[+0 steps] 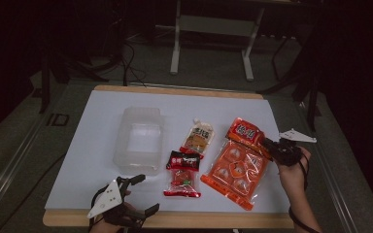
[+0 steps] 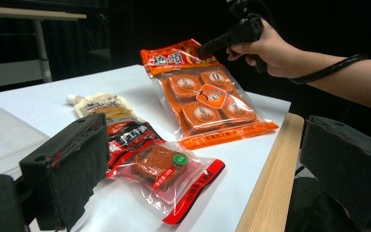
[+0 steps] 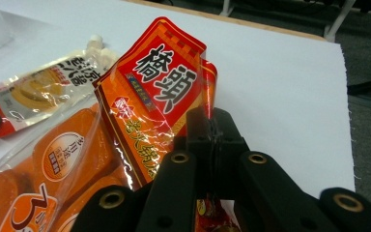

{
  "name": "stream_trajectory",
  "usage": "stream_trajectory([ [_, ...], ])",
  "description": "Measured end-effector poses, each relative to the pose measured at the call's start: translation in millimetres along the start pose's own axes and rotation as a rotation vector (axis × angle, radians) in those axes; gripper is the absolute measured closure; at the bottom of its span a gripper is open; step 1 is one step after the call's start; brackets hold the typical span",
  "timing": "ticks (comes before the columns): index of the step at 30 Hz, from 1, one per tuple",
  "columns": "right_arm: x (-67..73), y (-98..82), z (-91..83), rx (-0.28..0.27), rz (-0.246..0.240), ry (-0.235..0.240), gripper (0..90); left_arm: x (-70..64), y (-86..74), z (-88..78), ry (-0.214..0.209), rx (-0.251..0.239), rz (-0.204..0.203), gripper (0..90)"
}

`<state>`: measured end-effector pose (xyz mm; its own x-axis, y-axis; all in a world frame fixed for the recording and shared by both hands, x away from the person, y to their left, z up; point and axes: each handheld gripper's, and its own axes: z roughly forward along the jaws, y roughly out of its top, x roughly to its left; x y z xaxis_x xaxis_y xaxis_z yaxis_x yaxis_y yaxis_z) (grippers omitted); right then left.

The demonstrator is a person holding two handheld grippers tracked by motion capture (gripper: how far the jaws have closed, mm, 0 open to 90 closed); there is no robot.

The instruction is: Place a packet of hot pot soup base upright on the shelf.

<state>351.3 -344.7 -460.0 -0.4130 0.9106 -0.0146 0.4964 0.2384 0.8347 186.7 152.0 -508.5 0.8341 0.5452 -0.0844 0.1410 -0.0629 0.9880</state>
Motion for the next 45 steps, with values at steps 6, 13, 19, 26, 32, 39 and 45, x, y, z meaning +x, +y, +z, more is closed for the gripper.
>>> stream_trajectory([
  [6, 6.5, 7.4, -11.6, -0.032, -0.026, 0.010, 88.7, 0.8, 0.9, -0.3, 0.004, 0.005, -0.009, 4.1],
  [13, 25.5, 22.9, -38.0, -0.117, -0.088, 0.042, 88.7, -0.4, 4.7, 0.9, 0.009, 0.024, -0.016, 4.1],
  [19, 41.7, 29.8, -56.9, -0.173, -0.125, 0.076, 88.7, -3.3, 7.9, 0.8, -0.005, 0.044, -0.025, 4.1],
  [26, 63.7, 38.5, -77.1, -0.225, -0.204, 0.129, 88.7, -4.3, 14.9, 6.4, -0.058, 0.059, -0.057, 4.2],
  [32, 76.0, 41.8, -86.5, -0.250, -0.241, 0.158, 88.7, -5.4, 24.2, 12.9, -0.077, 0.055, -0.056, 4.5],
  [39, 90.5, 39.1, -101.6, -0.279, -0.294, 0.214, 88.6, -15.1, 32.3, 29.6, -0.096, 0.085, -0.031, 4.5],
  [45, 96.0, 30.2, -113.8, -0.287, -0.299, 0.253, 88.6, -20.2, 44.2, 48.8, -0.148, 0.062, -0.046, 4.5],
])
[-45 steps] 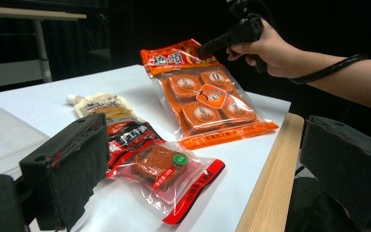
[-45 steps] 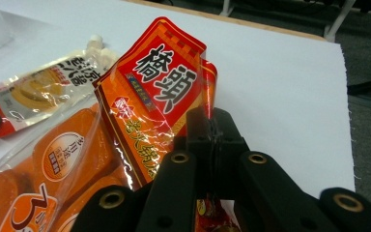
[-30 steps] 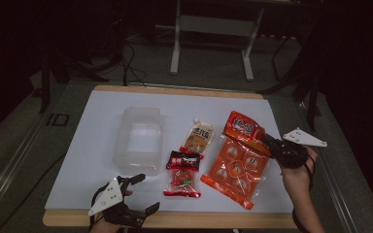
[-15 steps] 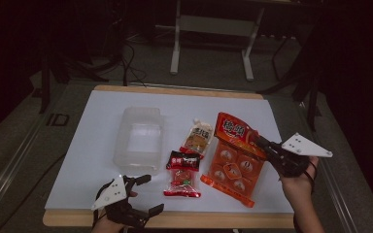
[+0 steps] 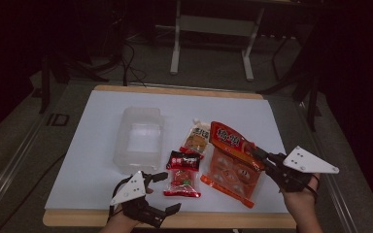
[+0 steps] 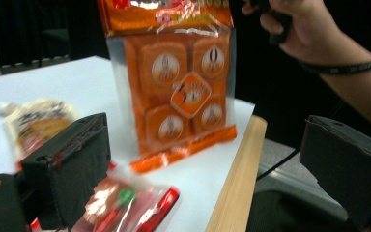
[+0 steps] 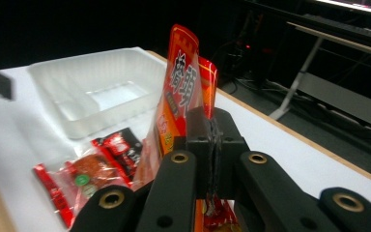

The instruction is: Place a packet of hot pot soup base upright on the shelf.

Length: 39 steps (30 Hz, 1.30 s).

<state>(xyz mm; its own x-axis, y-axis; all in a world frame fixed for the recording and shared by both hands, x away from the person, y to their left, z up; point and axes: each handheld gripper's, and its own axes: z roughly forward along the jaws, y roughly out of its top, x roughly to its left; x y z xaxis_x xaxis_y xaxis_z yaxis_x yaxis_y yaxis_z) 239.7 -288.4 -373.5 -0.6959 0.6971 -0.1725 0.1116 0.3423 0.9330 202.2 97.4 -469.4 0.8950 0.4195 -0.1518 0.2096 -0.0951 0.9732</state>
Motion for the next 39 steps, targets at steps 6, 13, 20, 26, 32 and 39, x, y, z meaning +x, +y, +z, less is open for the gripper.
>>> stream_trajectory([
  [6, 8.8, -1.5, -12.2, 0.003, -0.021, 0.013, 88.5, 4.7, 14.6, 24.5, 0.000, 0.010, 0.023, 3.9],
  [13, 18.4, -1.9, -20.1, 0.006, -0.048, 0.021, 88.4, 12.4, 30.4, 52.8, 0.019, -0.019, 0.098, 2.0],
  [20, 20.5, -3.5, -20.0, 0.019, -0.050, 0.025, 88.3, 29.6, 41.5, 85.1, 0.011, 0.048, 0.052, 2.1],
  [26, 18.4, -3.4, -22.4, 0.013, -0.040, 0.032, 88.3, 44.8, 37.7, 112.4, -0.007, 0.098, 0.061, 3.4],
  [32, 22.0, -1.7, -23.3, 0.012, -0.053, 0.055, 88.3, 58.1, 31.8, 129.3, -0.066, 0.089, 0.042, 14.5],
  [39, 22.8, 1.2, -22.3, 0.010, -0.060, 0.070, 88.3, 73.3, 28.9, 141.1, -0.250, 0.074, 0.020, 28.2],
])
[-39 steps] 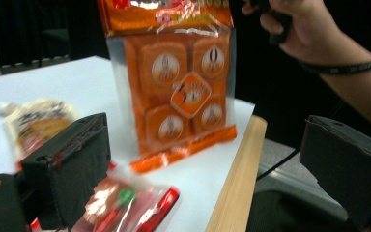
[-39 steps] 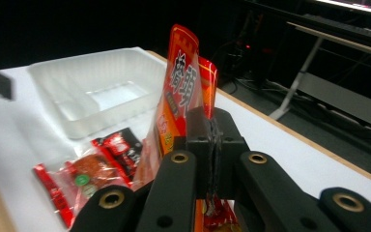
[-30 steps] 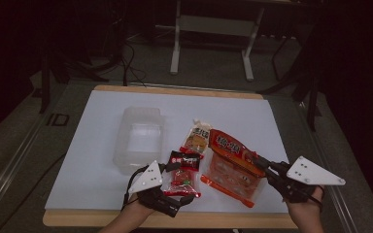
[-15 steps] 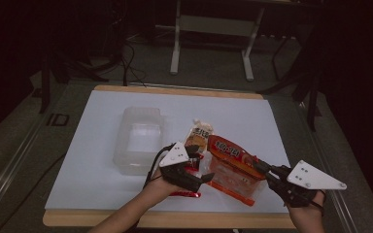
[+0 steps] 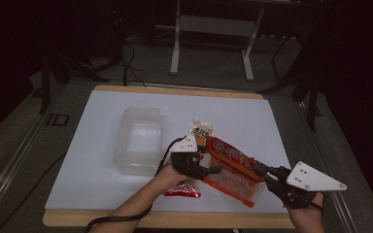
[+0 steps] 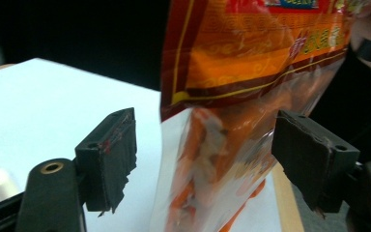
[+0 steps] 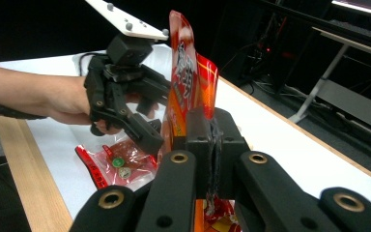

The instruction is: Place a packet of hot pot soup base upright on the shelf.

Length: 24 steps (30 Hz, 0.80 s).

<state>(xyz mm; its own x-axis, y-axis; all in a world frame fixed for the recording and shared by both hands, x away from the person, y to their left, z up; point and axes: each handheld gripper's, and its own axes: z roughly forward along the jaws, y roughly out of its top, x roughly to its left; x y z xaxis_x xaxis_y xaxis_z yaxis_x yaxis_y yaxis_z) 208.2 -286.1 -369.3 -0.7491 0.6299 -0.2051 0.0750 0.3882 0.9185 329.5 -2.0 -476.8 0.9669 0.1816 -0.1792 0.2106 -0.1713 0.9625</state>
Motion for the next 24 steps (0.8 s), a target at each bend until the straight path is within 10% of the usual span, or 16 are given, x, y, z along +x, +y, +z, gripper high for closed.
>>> stream_trajectory([
  [5, -0.6, 0.4, 1.9, -0.002, 0.003, 0.010, 88.3, 7.8, -2.3, 3.8, -0.127, -0.011, -0.016, 40.3],
  [15, -2.0, -1.0, 6.2, 0.002, 0.023, 0.022, 88.3, 2.5, -5.4, 1.8, -0.097, 0.031, 0.141, 61.1],
  [24, -7.6, 3.1, 1.9, -0.010, 0.029, -0.020, 88.0, -5.8, 8.4, 2.6, -0.101, 0.040, 0.171, 70.8],
])
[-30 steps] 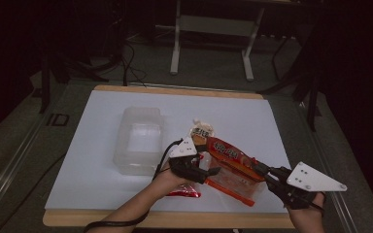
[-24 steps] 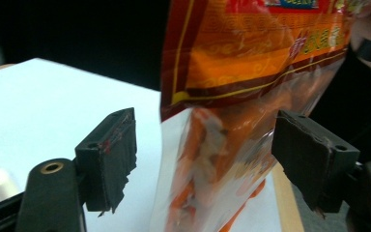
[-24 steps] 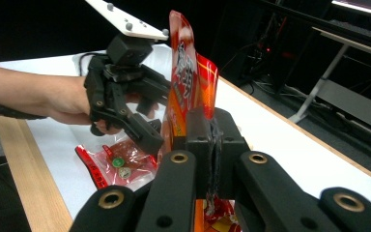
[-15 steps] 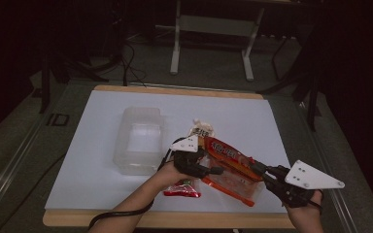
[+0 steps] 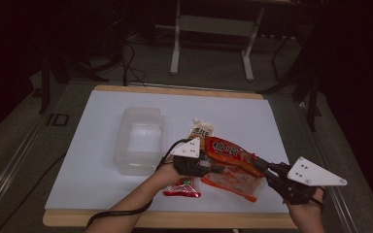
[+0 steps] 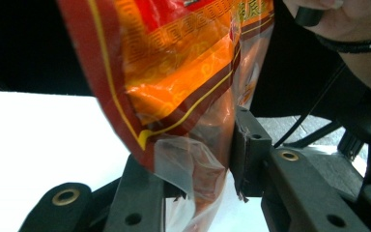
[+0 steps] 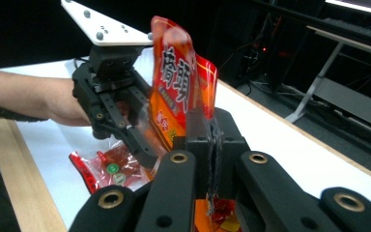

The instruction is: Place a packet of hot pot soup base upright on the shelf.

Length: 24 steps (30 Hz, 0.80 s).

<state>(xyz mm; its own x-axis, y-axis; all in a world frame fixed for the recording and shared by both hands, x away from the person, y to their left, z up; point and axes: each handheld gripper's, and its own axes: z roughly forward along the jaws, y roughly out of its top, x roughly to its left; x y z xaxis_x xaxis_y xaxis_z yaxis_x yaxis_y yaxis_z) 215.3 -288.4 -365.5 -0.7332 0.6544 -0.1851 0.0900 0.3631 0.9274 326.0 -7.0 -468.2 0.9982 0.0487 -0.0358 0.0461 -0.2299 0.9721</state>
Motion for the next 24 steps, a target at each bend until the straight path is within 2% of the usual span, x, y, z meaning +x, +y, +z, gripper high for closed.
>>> stream_trajectory([
  [5, -4.7, 3.3, -5.4, -0.015, -0.001, -0.031, 85.6, -2.7, 8.6, -0.6, 0.002, -0.002, -0.005, 71.6],
  [10, -9.6, 7.5, -10.8, -0.033, 0.027, -0.038, 79.3, -4.8, 16.8, -5.9, 0.011, -0.016, 0.007, 71.9],
  [14, -13.9, 12.3, -16.8, -0.068, 0.047, -0.056, 73.2, -5.5, 26.2, -10.9, 0.043, -0.046, -0.003, 71.8],
  [17, -17.9, 16.2, -23.4, -0.104, 0.063, -0.073, 67.0, -5.4, 31.9, -14.8, 0.067, -0.069, 0.000, 71.9],
  [18, -20.0, 17.5, -26.4, -0.120, 0.076, -0.076, 62.5, -5.4, 33.1, -15.8, 0.071, -0.073, 0.000, 71.9],
  [22, -23.1, 19.1, -31.9, -0.132, 0.086, -0.098, 55.9, -5.9, 37.8, -19.0, 0.082, -0.102, -0.004, 71.9],
  [24, -24.0, 18.9, -35.5, -0.142, 0.093, -0.122, 45.0, -6.6, 43.3, -20.8, 0.101, -0.129, -0.005, 71.9],
])
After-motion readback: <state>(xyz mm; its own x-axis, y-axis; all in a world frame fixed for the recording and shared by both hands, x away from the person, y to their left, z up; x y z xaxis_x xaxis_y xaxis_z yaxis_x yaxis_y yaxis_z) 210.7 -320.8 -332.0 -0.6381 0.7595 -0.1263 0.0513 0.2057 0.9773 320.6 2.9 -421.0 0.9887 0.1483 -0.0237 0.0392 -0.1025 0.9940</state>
